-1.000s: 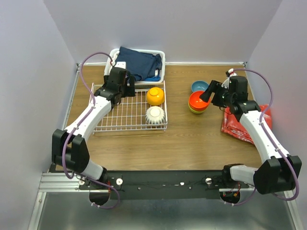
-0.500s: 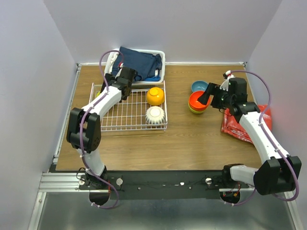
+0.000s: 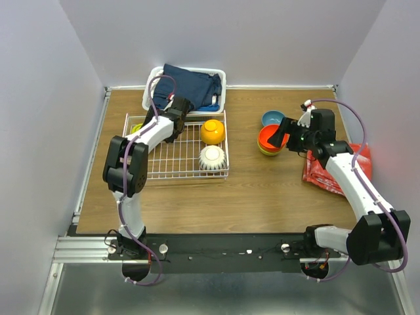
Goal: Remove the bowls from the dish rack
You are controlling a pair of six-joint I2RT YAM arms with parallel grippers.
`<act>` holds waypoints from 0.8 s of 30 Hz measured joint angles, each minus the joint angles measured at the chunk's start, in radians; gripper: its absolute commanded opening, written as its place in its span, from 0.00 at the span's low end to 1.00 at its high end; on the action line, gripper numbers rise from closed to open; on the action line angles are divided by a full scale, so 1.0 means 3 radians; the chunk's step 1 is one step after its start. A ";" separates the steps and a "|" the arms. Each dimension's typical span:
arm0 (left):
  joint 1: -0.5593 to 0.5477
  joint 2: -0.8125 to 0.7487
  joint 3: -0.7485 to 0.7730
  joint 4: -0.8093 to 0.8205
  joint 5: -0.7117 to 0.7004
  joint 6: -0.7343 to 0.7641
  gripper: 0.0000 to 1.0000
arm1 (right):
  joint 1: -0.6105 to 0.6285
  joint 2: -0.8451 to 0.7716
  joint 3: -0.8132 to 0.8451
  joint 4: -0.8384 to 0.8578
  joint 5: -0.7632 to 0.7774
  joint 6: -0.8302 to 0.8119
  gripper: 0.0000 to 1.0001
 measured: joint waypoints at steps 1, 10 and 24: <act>0.0000 0.0023 0.0000 -0.0008 -0.0001 0.0000 0.99 | 0.0000 0.0008 -0.0004 0.0000 -0.0006 0.0000 0.94; 0.0000 0.0187 0.0003 -0.0001 -0.0141 0.0018 0.99 | 0.0000 0.0038 -0.0020 0.0003 -0.0055 -0.0001 0.94; 0.0003 0.0331 0.0058 0.0058 -0.0392 0.0111 0.84 | 0.0000 0.0039 -0.0083 0.0024 -0.0099 -0.0003 0.94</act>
